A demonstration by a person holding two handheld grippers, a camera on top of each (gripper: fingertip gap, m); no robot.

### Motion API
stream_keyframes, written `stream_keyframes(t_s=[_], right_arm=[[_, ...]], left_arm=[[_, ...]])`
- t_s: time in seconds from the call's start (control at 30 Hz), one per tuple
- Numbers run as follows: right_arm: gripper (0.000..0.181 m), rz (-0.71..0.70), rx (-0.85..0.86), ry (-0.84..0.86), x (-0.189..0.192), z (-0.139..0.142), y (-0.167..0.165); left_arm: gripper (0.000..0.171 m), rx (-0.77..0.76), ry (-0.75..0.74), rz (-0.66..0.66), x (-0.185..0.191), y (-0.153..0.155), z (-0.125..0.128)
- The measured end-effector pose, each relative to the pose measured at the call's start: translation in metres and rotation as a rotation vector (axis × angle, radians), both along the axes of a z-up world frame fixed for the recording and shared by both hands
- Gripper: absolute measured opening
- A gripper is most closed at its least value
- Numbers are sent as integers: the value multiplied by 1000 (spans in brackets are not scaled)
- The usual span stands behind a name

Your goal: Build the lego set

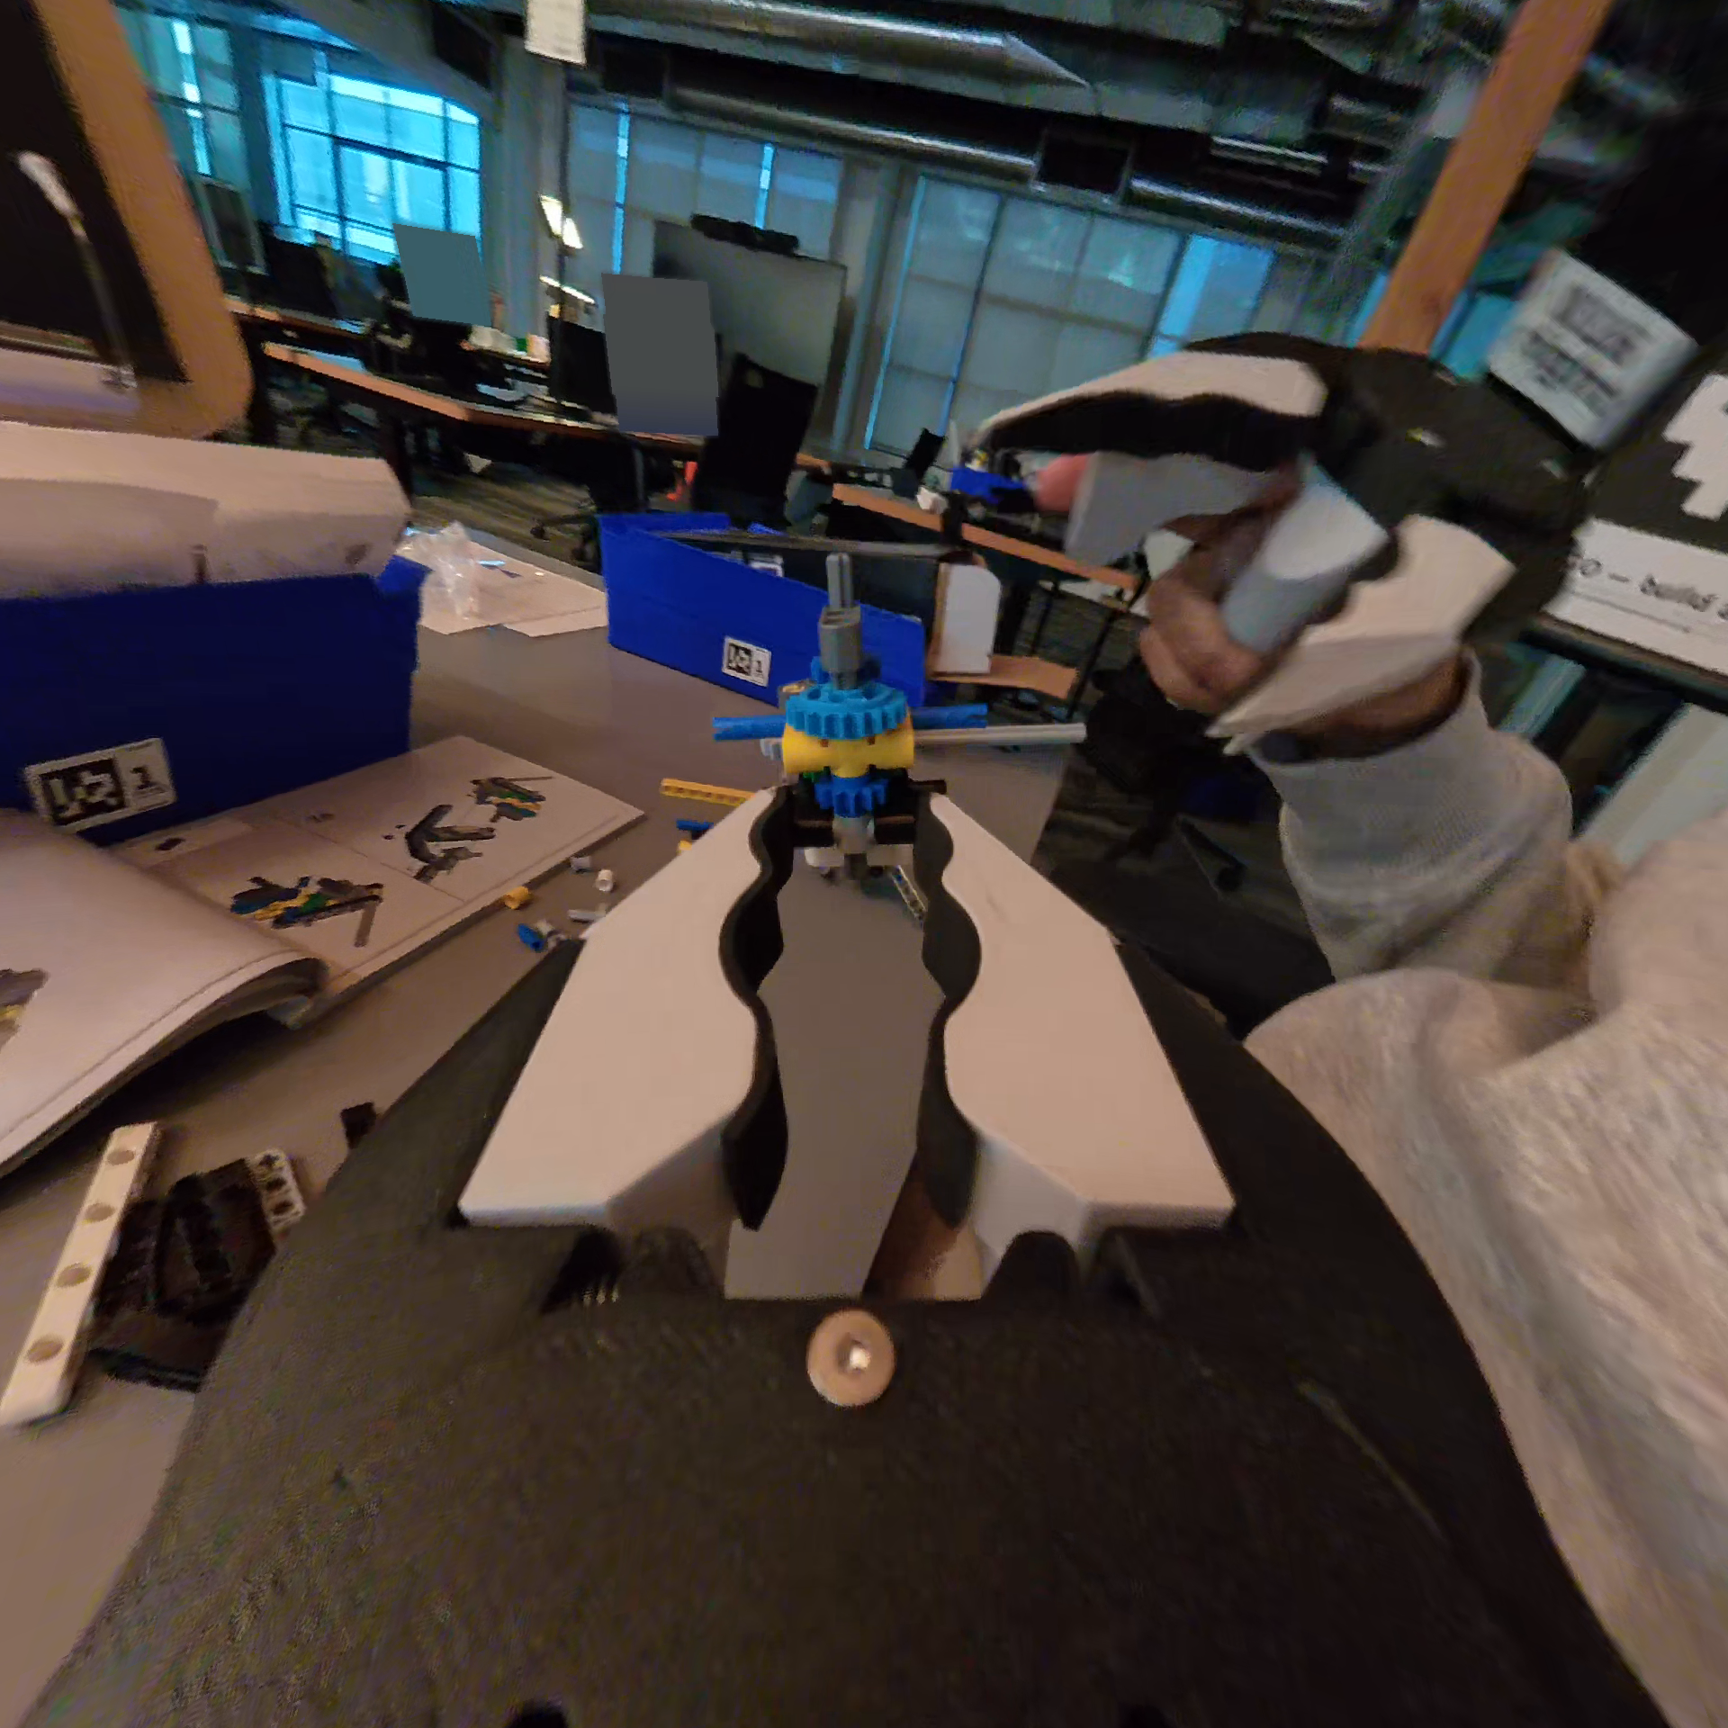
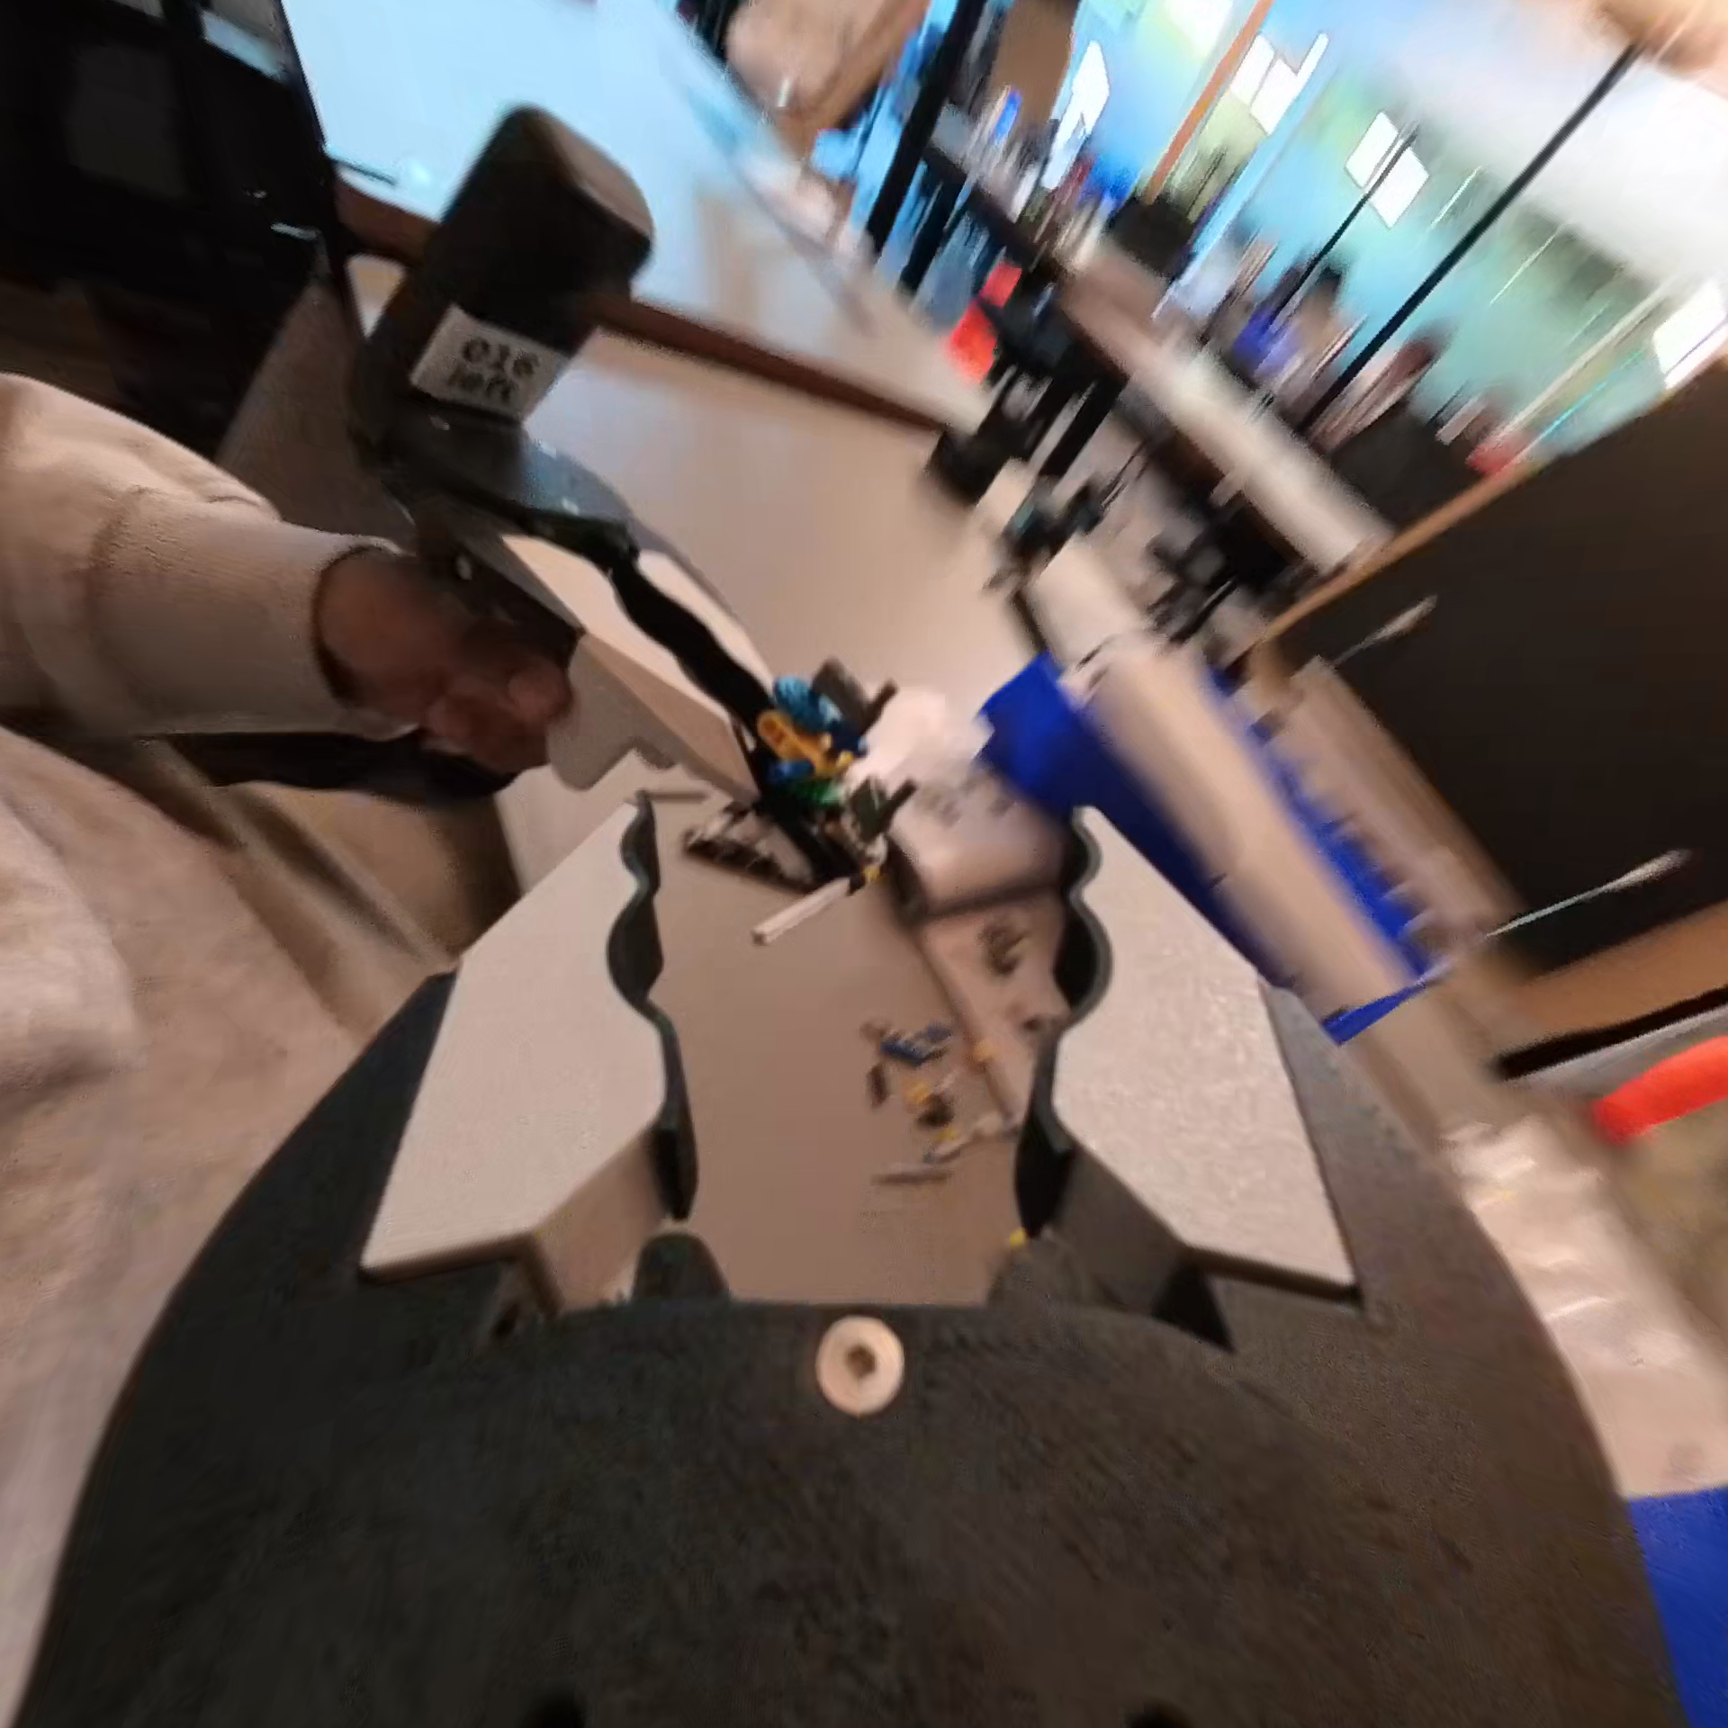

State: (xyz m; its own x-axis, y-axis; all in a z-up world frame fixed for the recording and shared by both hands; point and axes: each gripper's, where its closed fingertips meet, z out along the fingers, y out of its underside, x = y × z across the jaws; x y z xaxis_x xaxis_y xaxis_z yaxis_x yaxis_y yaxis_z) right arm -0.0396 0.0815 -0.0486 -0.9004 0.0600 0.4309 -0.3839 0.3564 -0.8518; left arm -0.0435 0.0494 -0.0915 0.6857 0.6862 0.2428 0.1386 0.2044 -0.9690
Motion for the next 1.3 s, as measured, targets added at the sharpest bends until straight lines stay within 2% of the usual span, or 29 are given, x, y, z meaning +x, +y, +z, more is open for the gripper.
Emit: stream_keyframes(t_s=[0.07,0.13,0.17,0.23,0.37,0.47,0.87,1.07,1.3], right_arm=[[75,10,-114,258,17,19,-1],[64,-1,-156,555,32,24,-3],[57,-17,-140,682,36,21,-6],[63,-52,-38,808,34,6,-15],[68,-71,41,785,25,-13,-24],[66,-84,35,800,21,-9,-23],[55,-117,60,824,17,-9,-20],[44,-118,58,844,17,-10,-20],[44,-115,52,857,18,-8,-20]], left_arm=[[23,26,-9,31,-1,-5,9],[23,37,-17,49,1,-6,17],[23,35,-20,57,3,-6,21],[22,28,-16,62,7,-3,29],[22,-5,0,58,17,5,40],[22,-63,10,72,19,10,40],[22,-103,10,47,22,30,33],[22,-96,14,38,23,33,34],[22,-101,25,43,24,33,34]])
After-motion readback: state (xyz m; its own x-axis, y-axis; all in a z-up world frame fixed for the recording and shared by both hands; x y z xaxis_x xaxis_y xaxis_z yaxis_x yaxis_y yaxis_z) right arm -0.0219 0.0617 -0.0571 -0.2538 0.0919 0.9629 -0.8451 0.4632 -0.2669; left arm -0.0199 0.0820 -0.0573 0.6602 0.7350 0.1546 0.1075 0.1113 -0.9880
